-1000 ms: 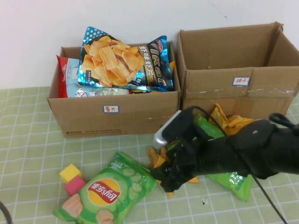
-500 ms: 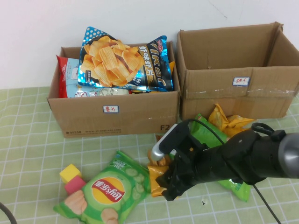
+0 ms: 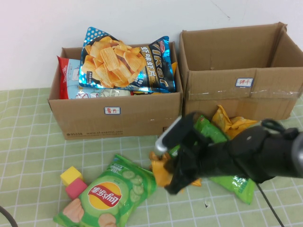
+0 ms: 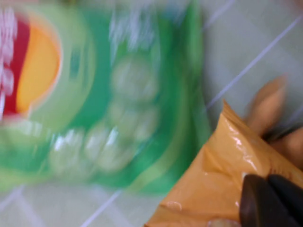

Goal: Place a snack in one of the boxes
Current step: Pick up the biscuit, then place the biscuit in the biscuit box

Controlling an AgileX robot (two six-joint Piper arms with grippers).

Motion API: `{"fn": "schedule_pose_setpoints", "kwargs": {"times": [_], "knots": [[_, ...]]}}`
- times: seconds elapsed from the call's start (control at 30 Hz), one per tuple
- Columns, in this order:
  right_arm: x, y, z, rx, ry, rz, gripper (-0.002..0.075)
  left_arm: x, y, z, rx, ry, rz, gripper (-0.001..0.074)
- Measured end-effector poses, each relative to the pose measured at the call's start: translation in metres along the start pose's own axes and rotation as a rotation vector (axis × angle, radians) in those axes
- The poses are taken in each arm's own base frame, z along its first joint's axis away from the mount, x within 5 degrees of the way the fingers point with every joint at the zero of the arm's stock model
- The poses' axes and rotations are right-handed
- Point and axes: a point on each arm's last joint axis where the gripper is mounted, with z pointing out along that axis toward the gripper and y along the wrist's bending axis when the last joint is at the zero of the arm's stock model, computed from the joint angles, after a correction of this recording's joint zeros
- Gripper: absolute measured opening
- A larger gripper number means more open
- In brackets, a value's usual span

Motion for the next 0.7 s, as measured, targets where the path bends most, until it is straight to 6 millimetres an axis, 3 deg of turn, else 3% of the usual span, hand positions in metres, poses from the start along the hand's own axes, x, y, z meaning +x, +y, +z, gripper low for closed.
{"fn": "schedule_pose_setpoints", "kwargs": {"times": [0.2,0.33,0.5,0.6,0.7], "knots": [[-0.033,-0.007,-0.047,0.122,-0.147,-0.037,0.0006,0.000,0.000,0.000,0.001,0.000,-0.001,-0.0001],[-0.051,-0.017,-0.064,0.257,-0.209,-0.127,0.0006,0.000,-0.001,0.000,0.014,-0.003,-0.018,-0.0001],[-0.094,-0.051,-0.094,0.599,-0.325,-0.158,0.0006,0.000,-0.002,0.000,0.023,-0.005,-0.030,-0.0001],[-0.122,-0.076,-0.114,0.707,-0.409,-0.137,0.0005,-0.001,-0.002,0.000,0.025,-0.008,-0.034,-0.0001],[-0.146,-0.101,-0.122,0.750,-0.484,-0.084,0.0005,-0.001,-0.002,0.000,0.027,-0.010,-0.037,-0.0001]]}}
